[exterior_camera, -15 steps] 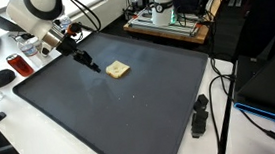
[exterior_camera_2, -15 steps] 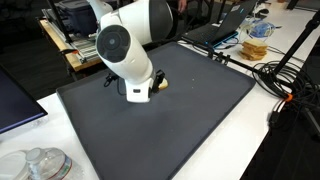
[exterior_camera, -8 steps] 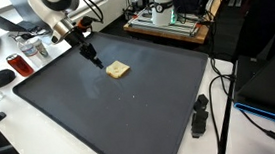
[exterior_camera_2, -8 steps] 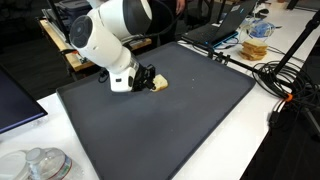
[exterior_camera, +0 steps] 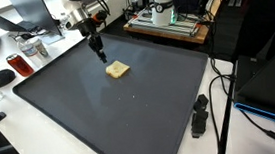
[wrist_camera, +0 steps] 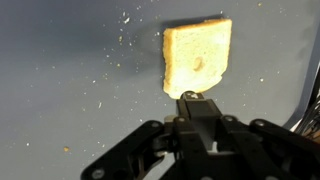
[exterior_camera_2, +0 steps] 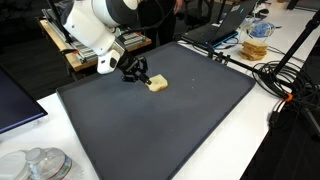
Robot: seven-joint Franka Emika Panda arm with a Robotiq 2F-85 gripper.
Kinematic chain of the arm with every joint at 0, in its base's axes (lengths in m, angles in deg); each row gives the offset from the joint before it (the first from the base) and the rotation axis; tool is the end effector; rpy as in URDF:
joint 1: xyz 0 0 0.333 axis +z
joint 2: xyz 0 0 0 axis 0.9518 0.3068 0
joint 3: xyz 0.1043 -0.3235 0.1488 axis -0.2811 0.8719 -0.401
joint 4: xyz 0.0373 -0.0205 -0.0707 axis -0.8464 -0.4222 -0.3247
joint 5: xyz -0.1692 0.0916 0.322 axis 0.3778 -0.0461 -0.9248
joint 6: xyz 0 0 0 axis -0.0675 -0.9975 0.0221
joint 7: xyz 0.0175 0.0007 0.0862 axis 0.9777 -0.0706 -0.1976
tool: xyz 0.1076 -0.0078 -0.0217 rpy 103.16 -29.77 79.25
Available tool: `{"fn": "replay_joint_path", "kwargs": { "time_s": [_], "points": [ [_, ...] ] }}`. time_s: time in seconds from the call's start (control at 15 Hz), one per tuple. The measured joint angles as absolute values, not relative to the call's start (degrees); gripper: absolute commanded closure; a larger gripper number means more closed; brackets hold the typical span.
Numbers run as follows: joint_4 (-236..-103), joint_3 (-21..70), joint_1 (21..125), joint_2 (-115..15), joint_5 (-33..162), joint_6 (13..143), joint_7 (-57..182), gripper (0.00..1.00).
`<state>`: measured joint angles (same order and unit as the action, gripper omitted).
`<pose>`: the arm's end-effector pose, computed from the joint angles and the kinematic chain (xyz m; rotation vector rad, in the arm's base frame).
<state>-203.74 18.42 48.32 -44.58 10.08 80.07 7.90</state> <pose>0.5085 -0.1901 0.2547 -2.5497 0.3038 -0.2190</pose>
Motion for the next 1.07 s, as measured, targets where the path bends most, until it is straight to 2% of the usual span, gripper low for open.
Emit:
{"fn": "replay_joint_path", "kwargs": {
  "time_s": [0.53,1.07],
  "points": [
    [-214.9,21.8,53.5,-52.3,-3.6,87.5,-1.3,0.95],
    [-223.4,21.0,60.4,-60.9,-6.3,99.8,1.8,0.95]
  ]
}}
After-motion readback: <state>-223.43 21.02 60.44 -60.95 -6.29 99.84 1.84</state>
